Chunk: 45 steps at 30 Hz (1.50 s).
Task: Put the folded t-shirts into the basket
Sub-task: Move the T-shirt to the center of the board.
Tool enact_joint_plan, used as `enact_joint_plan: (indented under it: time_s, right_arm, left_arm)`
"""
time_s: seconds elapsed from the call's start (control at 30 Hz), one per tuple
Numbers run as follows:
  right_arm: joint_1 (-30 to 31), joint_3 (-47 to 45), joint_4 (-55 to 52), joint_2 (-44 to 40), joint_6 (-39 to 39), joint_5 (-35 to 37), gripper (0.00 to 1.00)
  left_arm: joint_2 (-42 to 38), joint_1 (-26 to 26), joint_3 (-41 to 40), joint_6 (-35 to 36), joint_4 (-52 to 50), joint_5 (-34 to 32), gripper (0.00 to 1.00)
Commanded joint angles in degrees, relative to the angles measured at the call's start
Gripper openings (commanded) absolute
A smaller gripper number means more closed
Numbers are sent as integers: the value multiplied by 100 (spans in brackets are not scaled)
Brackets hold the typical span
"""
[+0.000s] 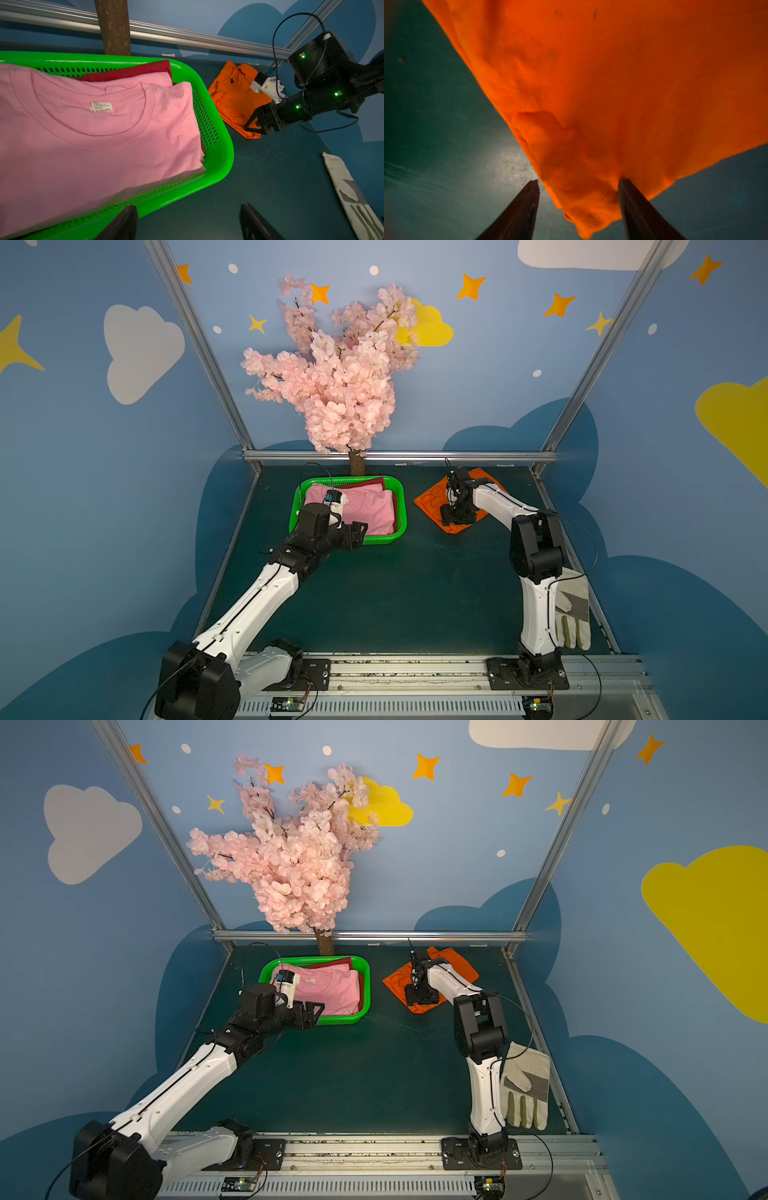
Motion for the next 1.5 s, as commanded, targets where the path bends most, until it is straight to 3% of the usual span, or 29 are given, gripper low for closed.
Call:
enact_joint_plan:
  time_s: [0.0, 0.37, 0.57, 0.7, 0.9, 0.97, 1.07, 1.23, 1.47]
  right_arm:
    - [43, 80, -451, 3, -133, 153, 58]
    - [68, -1043, -352, -475, 51, -208, 17]
    - [245, -2429, 319, -1527, 431, -908, 8]
    - [754, -3577, 801, -2484, 890, -1250, 8]
    - [2281, -5183, 2392, -3818, 2526, -1814, 12]
    - [2791, -5148, 2603, -3917, 2676, -1830, 17]
    - [2911, -4936, 2527, -4034, 2534, -1954, 29]
    - [1947, -4855, 2342, -4252, 1974, -2243, 52]
    - [-197, -4564, 1843, -4246, 1350, -1437, 64]
  left_arm:
    - [-55, -132, -198, -25, -13, -118, 81]
    - [-125, -553, -603, -104, 44, -161, 82]
    - [-304, -775, -849, -224, 37, -134, 82]
    - [-437, -944, -1103, -335, -3, -141, 82]
    - [-521, -1262, -1567, -664, 63, -125, 83]
    - [-453, -1390, -1637, -752, 103, -146, 83]
    - [-342, -1542, -1725, -903, 242, -153, 83]
    - [56, -1920, -1693, -1224, 765, -211, 84]
    - [1145, -2442, -1124, -1282, 1058, -570, 84]
